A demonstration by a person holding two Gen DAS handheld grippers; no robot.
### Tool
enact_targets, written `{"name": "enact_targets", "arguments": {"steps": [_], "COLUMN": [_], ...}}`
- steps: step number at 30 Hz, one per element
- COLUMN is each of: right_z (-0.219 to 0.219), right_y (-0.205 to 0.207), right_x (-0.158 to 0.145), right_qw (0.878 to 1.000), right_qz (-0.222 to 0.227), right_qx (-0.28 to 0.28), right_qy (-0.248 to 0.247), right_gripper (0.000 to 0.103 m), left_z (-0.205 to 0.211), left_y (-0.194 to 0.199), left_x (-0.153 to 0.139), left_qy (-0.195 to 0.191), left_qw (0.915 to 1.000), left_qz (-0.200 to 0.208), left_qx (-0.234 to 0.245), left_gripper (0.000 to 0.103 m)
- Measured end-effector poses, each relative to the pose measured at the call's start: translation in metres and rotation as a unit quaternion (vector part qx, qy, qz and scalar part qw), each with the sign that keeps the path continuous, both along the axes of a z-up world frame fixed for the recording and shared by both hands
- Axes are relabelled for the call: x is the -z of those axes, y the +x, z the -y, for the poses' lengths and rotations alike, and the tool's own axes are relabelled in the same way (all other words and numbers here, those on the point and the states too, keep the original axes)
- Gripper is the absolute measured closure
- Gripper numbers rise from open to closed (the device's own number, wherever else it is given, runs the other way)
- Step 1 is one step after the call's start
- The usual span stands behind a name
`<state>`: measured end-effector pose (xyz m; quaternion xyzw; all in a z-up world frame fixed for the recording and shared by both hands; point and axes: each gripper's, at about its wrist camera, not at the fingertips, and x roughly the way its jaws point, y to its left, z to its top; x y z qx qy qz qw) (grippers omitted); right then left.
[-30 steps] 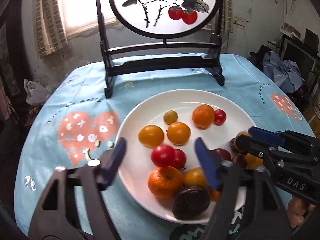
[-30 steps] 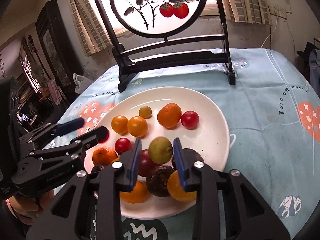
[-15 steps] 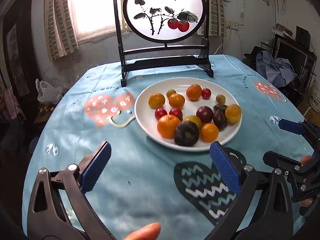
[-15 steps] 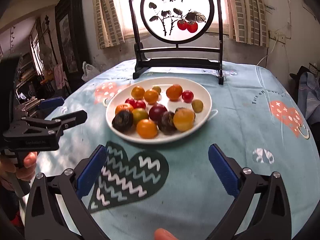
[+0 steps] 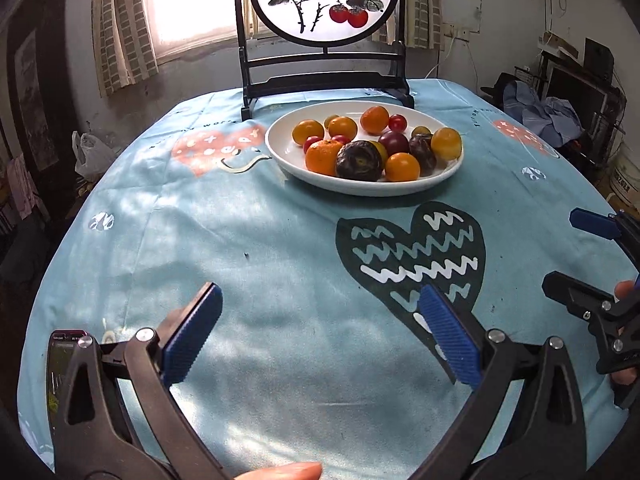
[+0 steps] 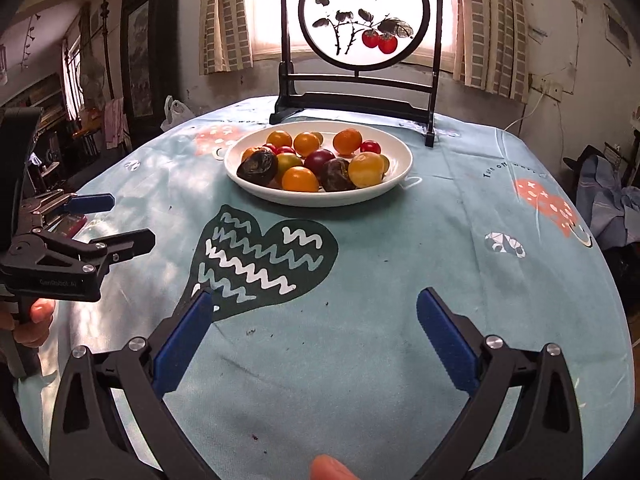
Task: Organize fruits
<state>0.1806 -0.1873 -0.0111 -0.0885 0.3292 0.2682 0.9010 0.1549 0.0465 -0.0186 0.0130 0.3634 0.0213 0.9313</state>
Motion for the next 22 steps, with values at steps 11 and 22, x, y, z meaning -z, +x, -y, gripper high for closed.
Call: {"name": "enact_targets", "arguments": {"steps": [11,22], "right_z": [-0.0055,-0.0045], "right_y": [-0.0014,0.0005], "right_x": [0.0013,0.0024], "right_qw": [1.0,1.0], "right_qz": [0.0,-0.001], "right_qx": [-0.006,-0.001], "right_qy": [-0.008,-0.014], "right_gripper": [0.001,0.001], "left_z": [0.0024,0.0022], "left_y": [-0.0023,-0.0044], "left_x": [-0.0026,-0.0023], "left_qy": [0.01,0.012], "left_qw": [0.9999,0.9998], "left_qz": [0.011,0.014], "left_qx": [0.001,-0.001], "left_gripper": [0.002,0.002]}}
